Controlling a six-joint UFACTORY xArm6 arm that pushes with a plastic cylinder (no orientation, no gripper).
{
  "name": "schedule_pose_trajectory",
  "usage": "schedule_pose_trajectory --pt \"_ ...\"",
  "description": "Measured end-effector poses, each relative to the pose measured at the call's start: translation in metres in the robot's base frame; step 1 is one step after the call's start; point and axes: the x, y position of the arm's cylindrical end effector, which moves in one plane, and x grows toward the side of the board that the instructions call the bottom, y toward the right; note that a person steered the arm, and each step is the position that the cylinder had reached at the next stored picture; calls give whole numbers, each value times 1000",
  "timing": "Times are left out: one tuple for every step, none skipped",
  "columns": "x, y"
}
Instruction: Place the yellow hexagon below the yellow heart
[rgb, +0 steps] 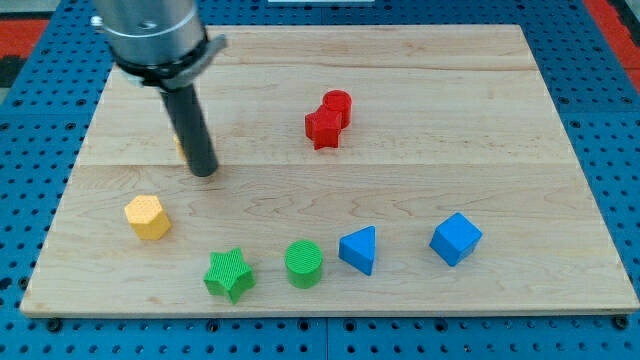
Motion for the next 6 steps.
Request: schedule_pose_trajectory --pt "-46 -31" --pt "-50 -84" --pt "-10 -22" --pt "33 34" --pt "53 49" --pt "74 -8"
